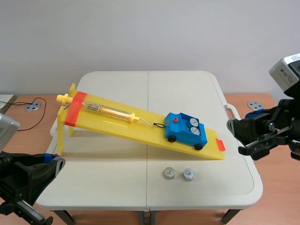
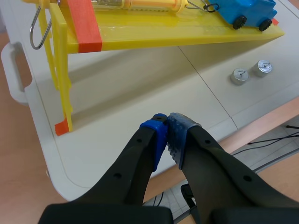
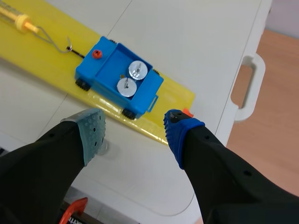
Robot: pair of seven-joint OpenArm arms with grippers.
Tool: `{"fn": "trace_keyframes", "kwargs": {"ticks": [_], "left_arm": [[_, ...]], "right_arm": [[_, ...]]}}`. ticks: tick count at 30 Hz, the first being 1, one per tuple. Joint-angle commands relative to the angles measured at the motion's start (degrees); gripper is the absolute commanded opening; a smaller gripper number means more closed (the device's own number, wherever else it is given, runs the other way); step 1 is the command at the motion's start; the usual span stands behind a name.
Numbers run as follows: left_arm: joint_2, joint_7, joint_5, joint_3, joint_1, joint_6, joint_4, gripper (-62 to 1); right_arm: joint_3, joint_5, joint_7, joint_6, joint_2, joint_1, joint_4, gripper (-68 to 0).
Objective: Place the four metal weights on the blue cart on the ramp.
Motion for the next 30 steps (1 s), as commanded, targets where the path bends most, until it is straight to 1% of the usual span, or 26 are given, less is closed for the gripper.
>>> {"fn": "trace_keyframes", "kwargs": {"ticks": [1,3,7,11,12,13,19,21,24,28,30], "left_arm": [[0.4,-6.0,-3.0,-0.9,-1.1,-1.4,4.0,-57.8],[0.4,-5.9,-3.0,-0.9,-1.1,-1.4,4.0,-57.8],[0.4,-6.0,-3.0,-0.9,-1.1,-1.4,4.0,-57.8],[0.4,-5.9,-3.0,-0.9,-1.1,-1.4,4.0,-57.8],[0.4,-5.9,-3.0,-0.9,-1.1,-1.4,4.0,-57.8],[0.4,-6.0,-3.0,-0.9,-1.1,-1.4,4.0,-57.8],[0.4,-6.0,-3.0,-0.9,-1.1,-1.4,4.0,-57.8],[0.4,-6.0,-3.0,-0.9,-1.1,-1.4,4.0,-57.8],[0.4,-6.0,-3.0,-0.9,-1.1,-1.4,4.0,-57.8],[0.5,-6.0,-3.0,-0.9,-1.1,-1.4,4.0,-57.8],[0.5,-6.0,-3.0,-0.9,-1.1,-1.4,4.0,-57.8]], "right_arm": [[0.8,2.6,5.0,3.1,2.6,0.1,4.7,-38.0],[0.6,1.7,5.2,3.1,2.6,-0.7,4.7,-38.0],[-1.6,-1.7,7.5,3.1,2.6,-0.9,4.5,-38.0],[-5.2,-6.2,9.8,2.2,2.0,-0.6,3.1,-38.0],[-6.1,-7.3,10.2,1.5,1.6,0.0,2.5,-38.0],[-7.0,-8.1,10.4,1.0,1.3,0.3,1.6,-38.0],[-12.0,-15.0,14.0,0.9,-1.2,4.6,-5.0,-38.0],[-13.2,-15.7,15.0,0.9,-2.1,6.3,-7.1,-38.0],[-15.1,-17.6,15.5,-0.4,-3.8,8.8,-10.3,-38.0],[-18.0,-19.5,16.7,-1.0,-5.5,11.8,-15.0,-38.0],[-19.5,-20.9,17.3,-2.1,-6.3,13.2,-17.0,-38.0]]}}
